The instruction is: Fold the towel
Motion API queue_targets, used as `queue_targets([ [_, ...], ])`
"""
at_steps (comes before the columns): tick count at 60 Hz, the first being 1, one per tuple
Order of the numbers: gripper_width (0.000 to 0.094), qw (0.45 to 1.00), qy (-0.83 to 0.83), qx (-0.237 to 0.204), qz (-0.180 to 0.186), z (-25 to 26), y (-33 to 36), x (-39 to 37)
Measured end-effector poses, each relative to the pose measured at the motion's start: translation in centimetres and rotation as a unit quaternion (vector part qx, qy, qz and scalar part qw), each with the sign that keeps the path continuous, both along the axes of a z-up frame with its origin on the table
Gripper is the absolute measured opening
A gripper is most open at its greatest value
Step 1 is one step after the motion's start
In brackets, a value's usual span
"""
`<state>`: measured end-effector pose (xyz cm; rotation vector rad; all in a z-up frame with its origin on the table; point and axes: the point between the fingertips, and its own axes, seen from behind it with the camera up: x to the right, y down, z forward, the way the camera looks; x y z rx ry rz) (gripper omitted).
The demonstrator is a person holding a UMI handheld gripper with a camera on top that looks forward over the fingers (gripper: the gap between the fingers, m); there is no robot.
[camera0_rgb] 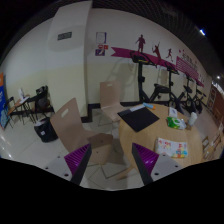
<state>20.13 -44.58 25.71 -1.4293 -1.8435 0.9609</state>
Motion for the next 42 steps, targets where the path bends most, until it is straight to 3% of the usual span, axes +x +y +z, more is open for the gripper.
queue_targets([
  [18,0.0856,0.997,-0.008,0.019,-0.076,-1.7,8.0,-3.1],
  [27,0.0858,0.992,-0.015,0.026,-0.120,-5.0,14.3,-5.1],
  [42,0.0857,0.987,-0.013,0.037,-0.154,-10.4,20.4,-9.5],
])
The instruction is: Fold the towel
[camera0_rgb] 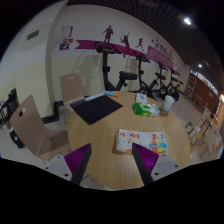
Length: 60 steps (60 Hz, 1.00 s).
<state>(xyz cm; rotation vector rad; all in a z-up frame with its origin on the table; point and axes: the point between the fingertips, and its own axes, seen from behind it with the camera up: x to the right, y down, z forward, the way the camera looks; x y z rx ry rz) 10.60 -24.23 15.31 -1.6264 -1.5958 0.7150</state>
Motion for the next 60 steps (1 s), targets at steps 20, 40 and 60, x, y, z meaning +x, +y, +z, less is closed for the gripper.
queue_targets([
  [20,0.0849,1.000,-0.021,-0.008,-0.010,-9.7,4.6,-9.2],
  [40,0.0420,0.998,-0.062,-0.031,0.010,-16.1,5.4,-14.0],
  [60,0.0007,0.988,-0.102,-0.112,-0.026,-14.1,1.9,-12.5],
])
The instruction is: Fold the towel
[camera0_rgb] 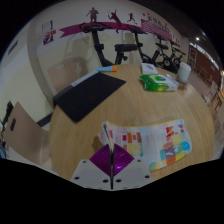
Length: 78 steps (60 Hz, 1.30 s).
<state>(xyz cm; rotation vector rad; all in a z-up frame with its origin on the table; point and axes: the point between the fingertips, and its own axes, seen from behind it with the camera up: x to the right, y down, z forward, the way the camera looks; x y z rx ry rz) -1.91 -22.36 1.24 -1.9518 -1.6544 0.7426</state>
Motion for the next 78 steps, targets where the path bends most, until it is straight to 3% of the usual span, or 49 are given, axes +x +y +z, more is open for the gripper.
queue_targets([
  [8,0.0008,0.998,0.012,-0.059,0.000,4.9,-2.4,0.8],
  [19,0.0012,0.995,0.045,-0.071,-0.049,10.1,3.8,0.5],
  [30,0.0023,0.995,0.011,-0.051,-0.087,6.8,12.6,2.2],
  [42,0.0045,0.997,-0.025,0.004,-0.070,1.0,17.7,3.4],
  [48,0.0147,0.998,-0.026,0.011,-0.054,0.1,18.3,3.8],
  [59,0.0880,0.998,-0.013,0.053,-0.042,2.0,20.0,4.6],
  [63,0.0834,0.997,-0.001,0.066,-0.045,4.4,20.2,5.6],
  [78,0.0857,0.994,0.043,0.087,-0.055,17.9,16.5,13.9],
])
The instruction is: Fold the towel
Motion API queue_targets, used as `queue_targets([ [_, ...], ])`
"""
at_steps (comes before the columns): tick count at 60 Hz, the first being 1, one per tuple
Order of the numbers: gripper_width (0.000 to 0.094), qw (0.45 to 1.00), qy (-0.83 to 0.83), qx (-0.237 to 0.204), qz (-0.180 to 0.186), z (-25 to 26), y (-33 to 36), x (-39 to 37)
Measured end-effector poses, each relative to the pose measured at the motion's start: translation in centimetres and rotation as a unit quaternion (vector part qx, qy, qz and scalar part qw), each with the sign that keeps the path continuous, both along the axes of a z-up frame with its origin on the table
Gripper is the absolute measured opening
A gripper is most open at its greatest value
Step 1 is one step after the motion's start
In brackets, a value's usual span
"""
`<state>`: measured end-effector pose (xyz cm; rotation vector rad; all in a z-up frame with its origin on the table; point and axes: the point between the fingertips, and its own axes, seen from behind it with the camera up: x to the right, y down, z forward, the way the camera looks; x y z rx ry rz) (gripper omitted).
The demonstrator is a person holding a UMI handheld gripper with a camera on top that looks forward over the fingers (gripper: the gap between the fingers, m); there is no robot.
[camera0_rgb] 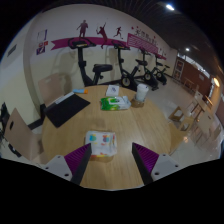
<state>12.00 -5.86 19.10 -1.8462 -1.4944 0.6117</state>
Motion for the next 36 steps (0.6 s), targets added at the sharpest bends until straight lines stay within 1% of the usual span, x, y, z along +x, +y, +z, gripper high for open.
queue_targets([
  [4,0.0861,1.000,0.007,-0.001,-0.012,2.6,-1.8,3.3],
  [12,0.0860,0.999,0.021,-0.003,-0.025,5.6,-5.9,9.3],
  [22,0.0851,0.999,0.019,-0.008,-0.046,6.4,-10.3,15.7],
  [27,0.0853,0.999,0.016,-0.005,-0.049,6.1,-11.2,17.6],
  [28,0.0867,0.999,0.017,-0.003,-0.050,6.2,-11.4,17.8],
  [36,0.0857,0.998,0.022,-0.006,-0.065,6.4,-12.0,19.1],
])
